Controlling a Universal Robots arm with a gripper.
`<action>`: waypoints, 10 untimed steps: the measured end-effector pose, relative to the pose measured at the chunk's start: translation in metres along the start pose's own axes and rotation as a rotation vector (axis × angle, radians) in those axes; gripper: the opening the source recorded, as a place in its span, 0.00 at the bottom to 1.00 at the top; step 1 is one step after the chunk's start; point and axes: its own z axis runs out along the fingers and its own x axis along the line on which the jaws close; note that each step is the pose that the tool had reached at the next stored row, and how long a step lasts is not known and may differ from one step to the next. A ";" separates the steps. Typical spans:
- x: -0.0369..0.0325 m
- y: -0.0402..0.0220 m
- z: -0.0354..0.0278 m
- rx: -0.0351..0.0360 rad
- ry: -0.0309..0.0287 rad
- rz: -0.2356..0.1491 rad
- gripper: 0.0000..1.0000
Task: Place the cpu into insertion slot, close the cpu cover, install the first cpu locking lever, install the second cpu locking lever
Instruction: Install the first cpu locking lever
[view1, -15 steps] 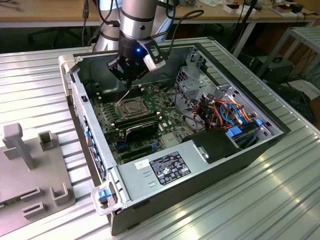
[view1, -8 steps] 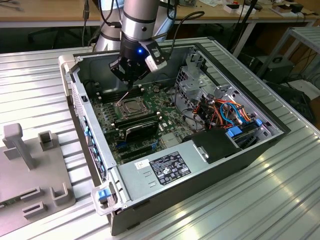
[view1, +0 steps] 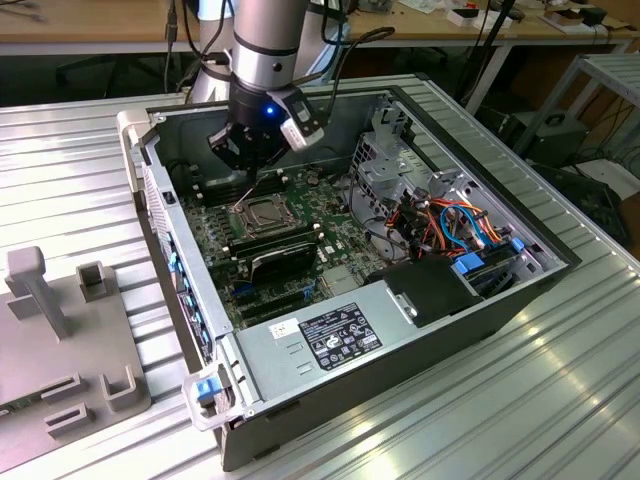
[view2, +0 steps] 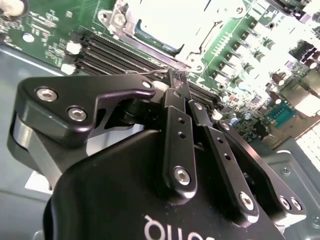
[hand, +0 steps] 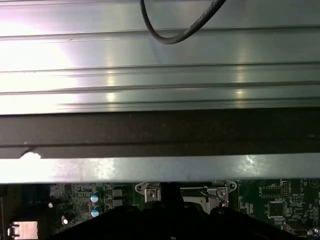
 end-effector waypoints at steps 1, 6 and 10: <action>0.0000 0.0000 0.0017 0.0000 0.0000 0.000 0.11; -0.0021 0.0000 0.0083 -0.0003 0.0001 0.000 0.11; -0.0079 0.0002 0.0086 -0.0003 0.0001 0.000 0.11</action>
